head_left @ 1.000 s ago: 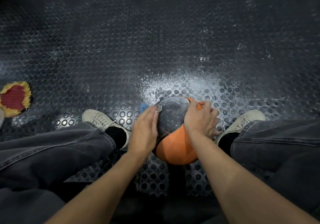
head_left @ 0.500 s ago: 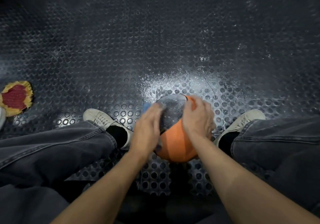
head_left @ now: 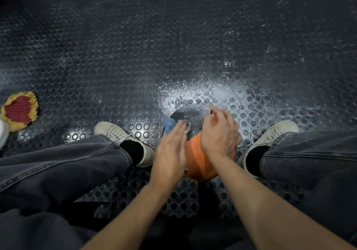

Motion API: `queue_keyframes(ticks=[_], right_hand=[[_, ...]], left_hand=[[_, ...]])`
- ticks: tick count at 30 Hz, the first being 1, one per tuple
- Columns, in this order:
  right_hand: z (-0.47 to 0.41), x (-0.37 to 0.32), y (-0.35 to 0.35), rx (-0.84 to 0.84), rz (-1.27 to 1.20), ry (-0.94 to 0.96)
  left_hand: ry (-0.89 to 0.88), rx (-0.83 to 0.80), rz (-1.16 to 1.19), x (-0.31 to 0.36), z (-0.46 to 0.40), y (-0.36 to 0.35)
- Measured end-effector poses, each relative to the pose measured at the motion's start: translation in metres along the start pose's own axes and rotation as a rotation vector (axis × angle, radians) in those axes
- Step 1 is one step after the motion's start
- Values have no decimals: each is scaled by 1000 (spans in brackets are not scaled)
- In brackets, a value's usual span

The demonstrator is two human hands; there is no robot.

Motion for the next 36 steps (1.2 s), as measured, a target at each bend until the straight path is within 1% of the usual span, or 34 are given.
queue_keyframes(ticks=[1,2,5,6,7,9,11,12,14,15,16,17,19,20,21,23,24,25,26,27,28,29,30,32,34,35,36], right_hand=[[-5,2,0,-21,-13,11],[-6,2,-1,-41,-26,27],[1,-5,-2,-23,-26,58],[5,-5,-2,-3,-9,48],[6,-4,-1,12,0,35],[2,1,1,13,-17,10],[-5,3,0,-10,-44,12],[-7,2,-1,-20,-51,17],[-5,-1,-4,-7,-49,18],[-2,-3,-4,9,-48,5],[-1,-3,-4,24,-50,-11],[-1,-1,-3,32,-52,-25],[-7,4,1,31,-58,-45],[-10,6,2,20,-67,-38],[-11,6,3,6,-80,-26],[-11,5,4,-3,-92,-8],[-9,4,3,1,-90,-2],[-6,4,3,4,-83,2],[-4,3,2,8,-76,8],[-2,3,1,10,-70,20],[-1,2,1,13,-69,35],[-1,2,1,16,-69,43],[-2,2,0,18,-72,44],[-3,4,-1,23,-80,44],[-4,4,0,34,-89,47],[-5,4,-1,32,-91,45],[-5,4,-1,27,-87,41]], left_hand=[[-38,-11,17,-1,2,1],[-9,-3,15,-8,-7,2],[221,74,-12,-41,-44,4],[219,79,-37,-39,-42,6],[156,80,-55,-30,-35,5],[1,2,-7,-5,-3,1],[-93,-69,18,-4,2,-1],[-48,-66,19,-12,-10,0],[162,-11,2,-33,-39,2],[211,6,-26,-36,-46,5],[174,1,-55,-30,-47,7],[82,-28,-62,-18,-41,5],[-118,-145,9,4,-17,0],[-167,-172,22,7,-11,2],[-173,-148,17,6,-13,7],[-35,27,11,-11,-33,24],[81,101,-4,-23,-43,33],[228,136,-5,-39,-52,39],[378,129,50,-55,-58,41],[491,118,149,-68,-63,41],[574,114,243,-76,-68,41],[602,113,262,-80,-73,44],[578,116,178,-78,-79,50],[442,172,-131,-69,-89,67],[320,170,-372,-58,-91,72],[267,137,-443,-53,-90,65],[235,89,-441,-52,-86,53]])
Point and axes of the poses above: each hand's wrist, its own z-axis away from the middle knuckle, its own y-axis out of the back of the hand, x = y × z, the point moved 7 cm from there along -z, towards the middle knuckle, and after that the axes turned 10 degrees about x, right-handed, at the moved point
